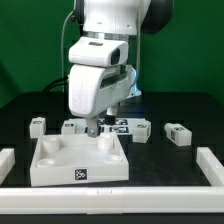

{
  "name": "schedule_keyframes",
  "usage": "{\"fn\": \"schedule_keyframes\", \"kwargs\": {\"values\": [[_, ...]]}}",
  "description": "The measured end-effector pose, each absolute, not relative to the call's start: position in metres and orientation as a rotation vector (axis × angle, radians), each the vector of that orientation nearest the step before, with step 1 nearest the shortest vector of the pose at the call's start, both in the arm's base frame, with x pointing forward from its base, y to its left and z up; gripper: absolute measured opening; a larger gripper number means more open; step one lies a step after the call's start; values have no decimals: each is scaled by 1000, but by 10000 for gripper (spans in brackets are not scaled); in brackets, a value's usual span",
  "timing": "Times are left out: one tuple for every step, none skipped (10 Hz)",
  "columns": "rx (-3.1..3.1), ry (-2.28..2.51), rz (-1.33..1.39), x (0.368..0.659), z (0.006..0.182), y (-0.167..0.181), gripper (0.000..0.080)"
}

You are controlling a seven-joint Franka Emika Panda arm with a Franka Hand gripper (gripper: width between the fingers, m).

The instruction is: Assemble one leg

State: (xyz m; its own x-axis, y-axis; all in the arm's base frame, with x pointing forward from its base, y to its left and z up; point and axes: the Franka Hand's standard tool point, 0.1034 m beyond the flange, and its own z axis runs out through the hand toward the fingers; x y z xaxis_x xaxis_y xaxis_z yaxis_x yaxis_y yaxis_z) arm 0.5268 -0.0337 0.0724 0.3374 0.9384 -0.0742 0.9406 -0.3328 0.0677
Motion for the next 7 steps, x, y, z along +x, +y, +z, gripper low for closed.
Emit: {"fn": "schedule_keyframes", "kwargs": {"values": [[2356,1946,-18,521,68,-43,650],[2246,2109,-8,507,61,-57,650],[2143,2243,-15,498,56,-60,650],[2029,2316,0,496,54,-50,650],[1999,2349,-12,488,51,-46,650],[2012,2336,-12,490,51,-49,650],[2013,2336,-11,490,51,-49,650]]}}
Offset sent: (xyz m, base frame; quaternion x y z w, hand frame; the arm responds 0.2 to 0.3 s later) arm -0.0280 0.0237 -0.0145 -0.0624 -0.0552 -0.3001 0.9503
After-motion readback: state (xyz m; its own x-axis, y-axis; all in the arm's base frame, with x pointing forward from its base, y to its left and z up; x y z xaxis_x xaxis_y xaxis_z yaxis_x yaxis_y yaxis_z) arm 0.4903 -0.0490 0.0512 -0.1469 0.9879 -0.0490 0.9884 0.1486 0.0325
